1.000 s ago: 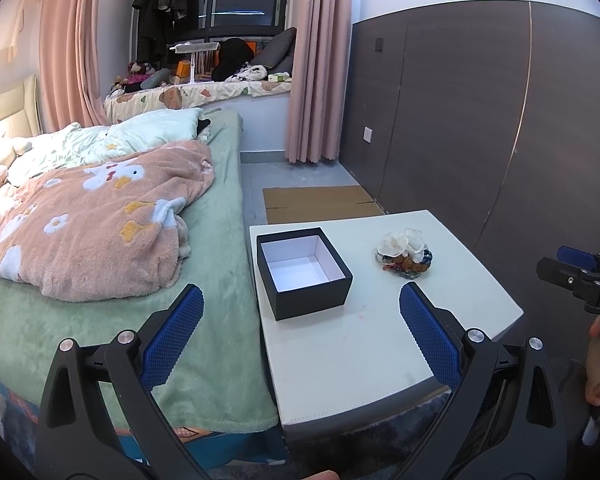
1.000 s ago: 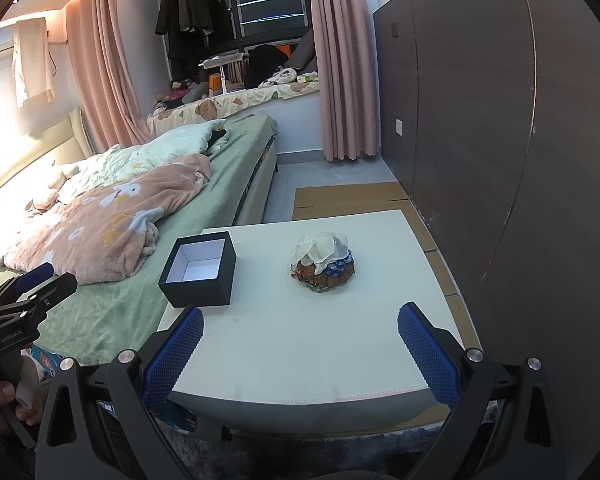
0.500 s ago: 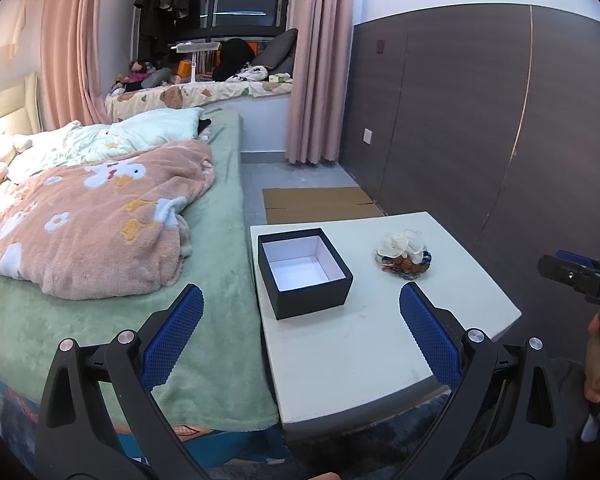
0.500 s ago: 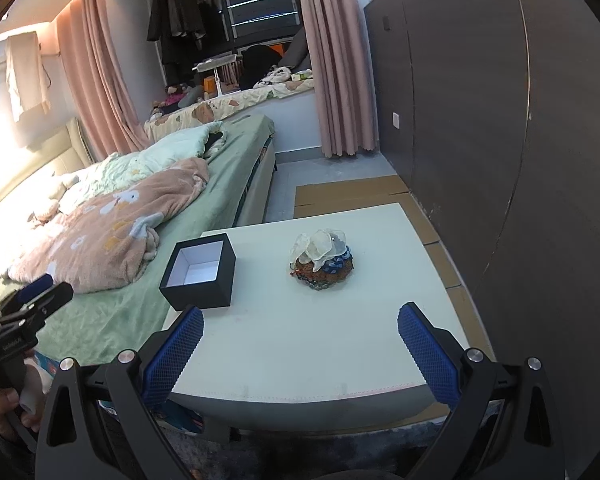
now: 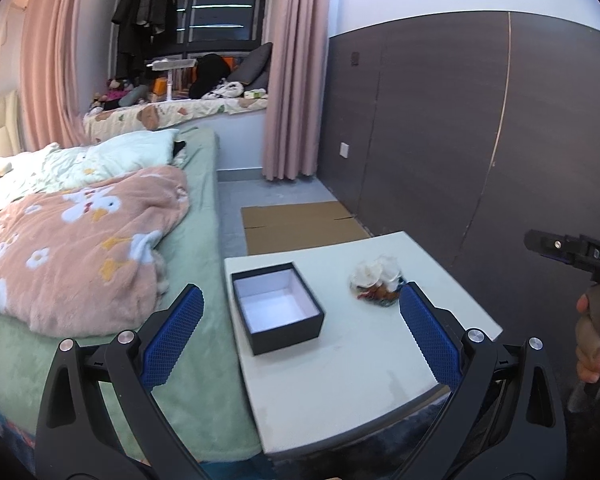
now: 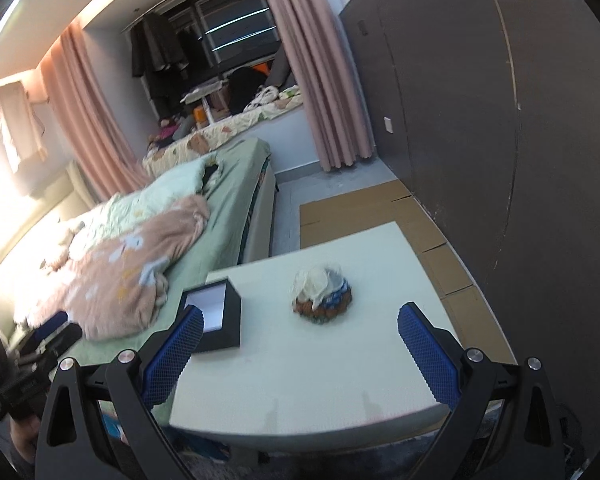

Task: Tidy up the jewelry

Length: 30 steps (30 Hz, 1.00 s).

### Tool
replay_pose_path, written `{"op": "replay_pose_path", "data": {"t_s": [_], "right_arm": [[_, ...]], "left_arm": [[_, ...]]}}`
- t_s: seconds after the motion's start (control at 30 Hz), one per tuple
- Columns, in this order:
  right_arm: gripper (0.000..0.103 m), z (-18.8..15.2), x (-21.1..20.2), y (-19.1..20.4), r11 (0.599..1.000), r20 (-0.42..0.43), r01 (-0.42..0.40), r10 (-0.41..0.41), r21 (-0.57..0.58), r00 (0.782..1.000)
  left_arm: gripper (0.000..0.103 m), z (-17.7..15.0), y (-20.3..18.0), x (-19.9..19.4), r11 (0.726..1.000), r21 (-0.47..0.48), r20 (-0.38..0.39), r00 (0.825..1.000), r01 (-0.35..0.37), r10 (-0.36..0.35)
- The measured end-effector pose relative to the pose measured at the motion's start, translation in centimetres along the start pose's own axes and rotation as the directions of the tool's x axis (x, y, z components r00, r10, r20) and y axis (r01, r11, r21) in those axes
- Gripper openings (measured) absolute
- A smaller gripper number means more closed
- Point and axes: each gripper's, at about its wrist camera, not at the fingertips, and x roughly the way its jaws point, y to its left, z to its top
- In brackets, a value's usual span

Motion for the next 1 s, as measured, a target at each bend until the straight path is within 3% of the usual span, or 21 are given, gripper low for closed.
{"op": "replay_pose_path", "data": {"t_s": [0.27,0.5,0.8,1.0], "right_arm": [[0.095,3.5,2.0,-1.6,0.994,-0.001,-0.02,0.02,0.11,1.0],[0.095,5.7,6.3,-3.0,0.98,-0.071,-0.015,0.03,0.198,0.997],[0.09,4.7,9.2,-6.2,0.959,-0.089,-0.003,0.029,0.285,0.996],[0.08,3.0,12.5,-8.6,0.941,-0.146,0.019,0.033,0.338,0.989]], "left_arm": [[0.098,3.0,-1.4,3.8,0.996,-0.017,-0.03,0.996,0.086,-0.087],[0.098,5.2,-3.4,8.1,0.99,-0.033,-0.07,0.988,0.138,-0.14],[0.088,6.1,-5.9,14.6,0.98,-0.051,-0.164,0.966,0.191,-0.197],[0.083,4.9,-7.7,20.6,0.975,-0.077,-0.274,0.935,0.211,-0.224]]}}
